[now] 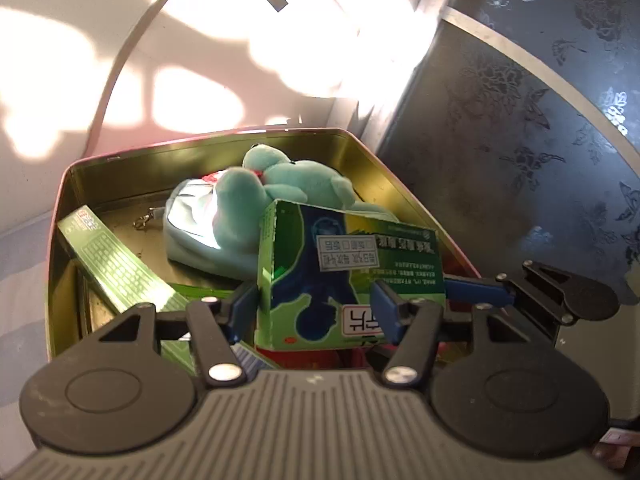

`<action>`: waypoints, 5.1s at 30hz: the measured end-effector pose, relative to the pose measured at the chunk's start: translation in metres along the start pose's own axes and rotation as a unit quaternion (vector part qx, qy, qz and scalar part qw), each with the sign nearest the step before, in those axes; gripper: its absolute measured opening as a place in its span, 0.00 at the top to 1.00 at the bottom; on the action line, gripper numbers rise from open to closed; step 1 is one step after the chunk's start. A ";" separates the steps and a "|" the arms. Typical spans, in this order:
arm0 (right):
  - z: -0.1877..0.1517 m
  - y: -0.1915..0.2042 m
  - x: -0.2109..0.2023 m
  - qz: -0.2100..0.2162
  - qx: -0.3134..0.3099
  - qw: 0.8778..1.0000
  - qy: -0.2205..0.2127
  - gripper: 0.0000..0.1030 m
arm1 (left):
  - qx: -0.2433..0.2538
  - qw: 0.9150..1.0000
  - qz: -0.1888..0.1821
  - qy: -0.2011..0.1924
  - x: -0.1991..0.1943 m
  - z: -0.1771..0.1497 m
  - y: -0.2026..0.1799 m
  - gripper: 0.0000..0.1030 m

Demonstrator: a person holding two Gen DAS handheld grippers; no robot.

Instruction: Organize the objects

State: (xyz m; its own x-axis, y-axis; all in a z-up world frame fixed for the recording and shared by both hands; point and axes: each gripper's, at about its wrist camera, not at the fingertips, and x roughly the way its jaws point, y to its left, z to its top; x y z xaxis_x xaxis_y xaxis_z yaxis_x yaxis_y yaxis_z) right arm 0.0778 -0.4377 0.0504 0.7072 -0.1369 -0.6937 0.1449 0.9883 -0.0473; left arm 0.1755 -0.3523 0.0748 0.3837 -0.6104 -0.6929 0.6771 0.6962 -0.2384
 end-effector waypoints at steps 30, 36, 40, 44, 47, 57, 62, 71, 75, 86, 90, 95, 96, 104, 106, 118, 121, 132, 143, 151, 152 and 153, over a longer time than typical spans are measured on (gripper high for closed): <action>-0.191 0.055 -0.154 0.013 0.261 0.950 -0.170 0.10 | 0.036 0.988 0.133 -0.067 -0.146 -0.189 -0.018 0.29; -0.218 0.090 -0.161 0.027 0.265 0.951 -0.154 0.10 | 0.055 0.980 0.176 -0.072 -0.151 -0.227 -0.023 0.21; -0.223 0.108 -0.167 0.032 0.263 0.953 -0.150 0.06 | 0.051 0.978 0.189 -0.078 -0.159 -0.241 -0.022 0.14; -0.228 0.114 -0.176 0.033 0.280 0.946 -0.157 0.03 | 0.043 0.976 0.198 -0.079 -0.163 -0.250 -0.021 0.09; -0.230 0.118 -0.180 0.027 0.291 0.942 -0.163 0.02 | 0.045 0.974 0.205 -0.080 -0.163 -0.254 -0.022 0.07; -0.234 0.130 -0.173 0.007 0.290 0.944 -0.155 0.00 | 0.055 0.970 0.223 -0.085 -0.162 -0.258 -0.026 0.00; -0.235 0.133 -0.172 -0.013 0.285 0.946 -0.156 0.00 | 0.053 0.968 0.229 -0.090 -0.163 -0.258 -0.026 0.00; -0.232 0.135 -0.173 -0.036 0.270 0.947 -0.172 0.00 | 0.062 0.968 0.229 -0.086 -0.162 -0.258 -0.026 0.00; -0.233 0.134 -0.169 -0.035 0.275 0.946 -0.169 0.00 | 0.059 0.970 0.224 -0.079 -0.160 -0.258 -0.025 0.00; -0.233 0.130 -0.164 -0.035 0.279 0.945 -0.165 0.00 | 0.051 0.971 0.222 -0.073 -0.161 -0.258 -0.023 0.00; -0.232 0.130 -0.162 -0.032 0.275 0.947 -0.162 0.00 | 0.053 0.971 0.221 -0.073 -0.161 -0.258 -0.022 0.00; -0.232 0.131 -0.161 -0.032 0.273 0.948 -0.161 0.00 | 0.056 0.971 0.220 -0.075 -0.162 -0.259 -0.021 0.00; -0.232 0.132 -0.161 -0.032 0.273 0.948 -0.161 0.00 | 0.056 0.971 0.221 -0.077 -0.163 -0.259 -0.021 0.00; -0.231 0.134 -0.161 -0.033 0.261 0.951 -0.164 0.00 | 0.062 0.970 0.221 -0.080 -0.164 -0.260 -0.023 0.00; -0.231 0.136 -0.161 -0.034 0.259 0.951 -0.164 0.00 | 0.062 0.970 0.222 -0.081 -0.164 -0.261 -0.023 0.00; -0.230 0.137 -0.159 -0.030 0.255 0.953 -0.161 0.00 | 0.062 0.968 0.231 -0.074 -0.163 -0.263 -0.024 0.00; -0.230 0.136 -0.158 -0.029 0.254 0.953 -0.160 0.00 | 0.062 0.968 0.234 -0.072 -0.161 -0.263 -0.025 0.00; -0.230 0.135 -0.157 -0.028 0.254 0.954 -0.158 0.00 | 0.048 0.969 0.235 -0.062 -0.158 -0.264 -0.019 0.00; -0.230 0.135 -0.152 -0.024 0.249 0.956 -0.152 0.00 | 0.019 0.971 0.234 -0.048 -0.155 -0.264 -0.006 0.00; -0.230 0.136 -0.151 -0.024 0.246 0.957 -0.150 0.00 | -0.002 0.969 0.243 -0.046 -0.156 -0.263 0.002 0.00; -0.230 0.135 -0.151 -0.023 0.246 0.957 -0.150 0.00 | -0.004 0.969 0.242 -0.045 -0.156 -0.263 0.003 0.00; -0.230 0.136 -0.151 -0.023 0.245 0.958 -0.149 0.00 | -0.005 0.969 0.242 -0.044 -0.155 -0.263 0.003 0.00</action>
State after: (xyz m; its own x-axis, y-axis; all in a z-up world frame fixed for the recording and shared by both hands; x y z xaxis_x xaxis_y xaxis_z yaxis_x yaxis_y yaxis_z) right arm -0.1685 -0.2677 -0.0171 0.8478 -0.2651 -0.4593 0.4368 0.8402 0.3213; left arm -0.0472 -0.1559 0.0028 0.7078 -0.2412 -0.6640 0.3986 0.9124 0.0935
